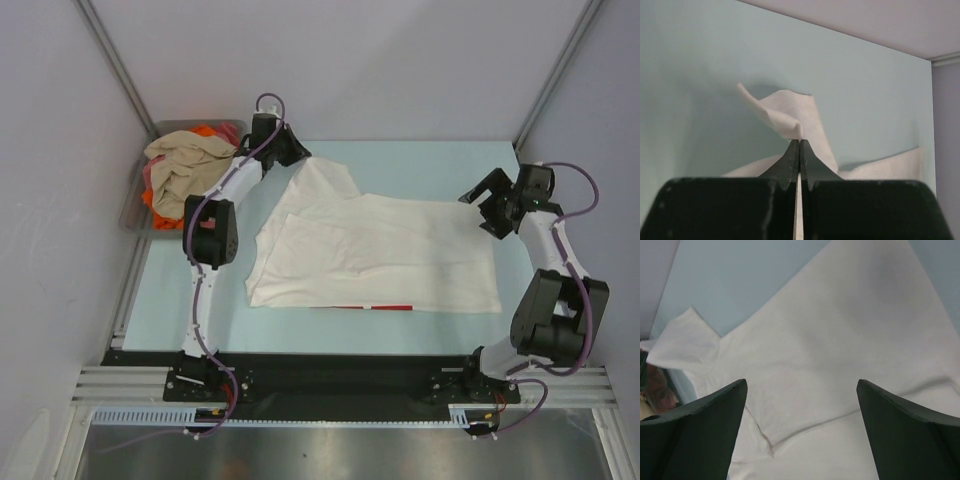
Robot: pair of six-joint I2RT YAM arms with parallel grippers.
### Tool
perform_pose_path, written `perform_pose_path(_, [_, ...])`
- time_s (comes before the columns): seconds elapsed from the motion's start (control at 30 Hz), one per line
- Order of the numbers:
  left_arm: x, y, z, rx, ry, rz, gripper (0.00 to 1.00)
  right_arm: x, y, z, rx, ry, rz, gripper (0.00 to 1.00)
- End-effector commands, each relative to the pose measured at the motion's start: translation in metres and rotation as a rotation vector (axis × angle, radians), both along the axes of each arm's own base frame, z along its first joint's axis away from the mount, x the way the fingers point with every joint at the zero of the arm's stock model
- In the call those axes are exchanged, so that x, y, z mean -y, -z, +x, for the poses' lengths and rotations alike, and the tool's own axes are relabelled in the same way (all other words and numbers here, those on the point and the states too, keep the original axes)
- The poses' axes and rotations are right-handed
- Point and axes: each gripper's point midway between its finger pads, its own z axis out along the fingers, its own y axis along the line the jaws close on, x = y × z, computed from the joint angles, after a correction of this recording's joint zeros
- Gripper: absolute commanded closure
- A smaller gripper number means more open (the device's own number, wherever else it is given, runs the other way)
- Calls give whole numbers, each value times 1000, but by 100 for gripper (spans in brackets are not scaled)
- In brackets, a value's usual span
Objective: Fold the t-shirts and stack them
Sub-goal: Fold the tshirt
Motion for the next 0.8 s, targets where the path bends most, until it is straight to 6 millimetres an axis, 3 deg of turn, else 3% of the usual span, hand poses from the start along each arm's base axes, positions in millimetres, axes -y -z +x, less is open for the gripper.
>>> perform_pose_path(0.0, [1, -57, -21, 126, 90, 51, 100, 26, 11, 22, -90, 67, -66, 3])
perform_pose_path(0.03, [-1, -45, -28, 100, 99, 64, 100, 36, -3, 38, -69, 85, -94, 4])
perform_pose_path(0.1, [-1, -56, -36, 129, 119, 78, 100, 52, 14, 46, -147, 119, -144, 6])
perform_pose_path(0.13, [-3, -48, -41, 108, 113, 82, 100, 62, 6, 55, -144, 142, -177, 8])
perform_pose_path(0.17, [-3, -54, -41, 123, 108, 76, 100, 66, 6, 62, -150, 145, -192, 9])
perform_pose_path(0.4, [14, -55, -47, 128, 164, 42, 100, 98, 44, 108, -263, 165, -311, 28])
perform_pose_path(0.43, [15, -56, -47, 128, 167, 39, 100, 98, 70, 106, -334, 152, -309, 29])
perform_pose_path(0.47, [16, -54, -47, 124, 172, 35, 100, 101, 64, 117, -319, 156, -319, 33])
perform_pose_path(0.57, [19, -52, -46, 121, 181, 20, 100, 101, 86, 126, -365, 134, -333, 37])
perform_pose_path(0.77, [22, -42, -46, 99, 189, -1, 100, 103, 112, 129, -417, 117, -352, 43])
